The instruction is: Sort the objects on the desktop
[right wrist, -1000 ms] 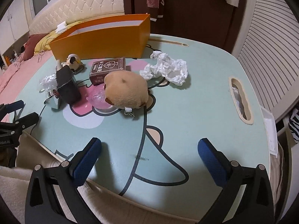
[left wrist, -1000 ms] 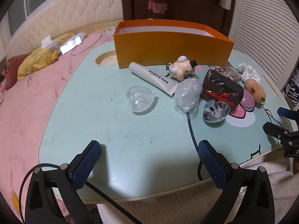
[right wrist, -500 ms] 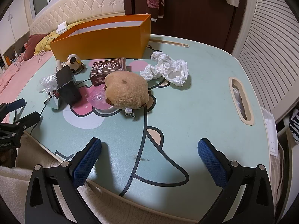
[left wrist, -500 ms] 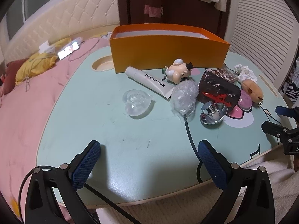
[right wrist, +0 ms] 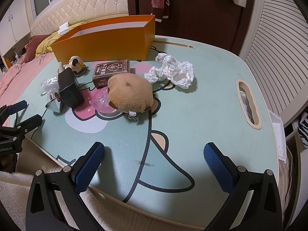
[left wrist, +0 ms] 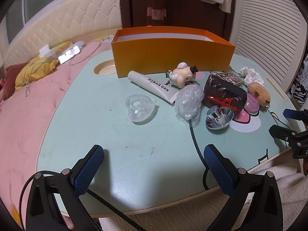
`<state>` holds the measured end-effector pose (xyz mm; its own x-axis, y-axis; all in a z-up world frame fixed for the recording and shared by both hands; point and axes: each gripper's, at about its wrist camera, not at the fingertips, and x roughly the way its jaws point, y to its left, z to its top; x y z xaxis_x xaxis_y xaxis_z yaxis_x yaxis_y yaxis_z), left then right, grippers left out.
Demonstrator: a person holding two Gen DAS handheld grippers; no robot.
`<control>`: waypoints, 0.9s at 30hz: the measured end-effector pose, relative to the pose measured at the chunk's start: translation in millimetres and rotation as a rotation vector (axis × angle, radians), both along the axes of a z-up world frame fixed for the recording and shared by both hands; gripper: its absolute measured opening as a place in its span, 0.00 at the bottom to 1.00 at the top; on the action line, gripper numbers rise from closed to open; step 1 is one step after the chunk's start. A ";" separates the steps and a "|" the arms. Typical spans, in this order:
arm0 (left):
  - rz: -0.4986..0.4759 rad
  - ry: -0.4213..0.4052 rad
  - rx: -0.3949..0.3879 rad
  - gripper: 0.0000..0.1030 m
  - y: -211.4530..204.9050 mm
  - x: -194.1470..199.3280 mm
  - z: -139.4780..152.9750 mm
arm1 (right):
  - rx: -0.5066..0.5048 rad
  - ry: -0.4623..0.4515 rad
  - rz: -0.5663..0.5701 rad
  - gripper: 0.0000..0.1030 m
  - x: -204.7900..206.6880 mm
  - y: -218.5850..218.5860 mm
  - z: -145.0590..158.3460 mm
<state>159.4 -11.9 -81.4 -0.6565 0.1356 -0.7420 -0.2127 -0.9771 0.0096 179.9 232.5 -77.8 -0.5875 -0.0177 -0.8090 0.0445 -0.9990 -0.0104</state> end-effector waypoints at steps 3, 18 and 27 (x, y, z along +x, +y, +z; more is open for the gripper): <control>-0.001 0.001 0.000 1.00 -0.5 0.1 0.1 | 0.000 -0.001 0.005 1.00 -0.9 2.4 0.1; -0.009 0.003 0.000 1.00 -4.8 0.2 0.7 | 0.000 0.000 0.005 1.00 -0.6 2.7 0.1; -0.019 0.012 0.003 1.00 -7.3 0.5 0.7 | -0.001 0.000 0.006 1.00 -0.4 3.2 -0.3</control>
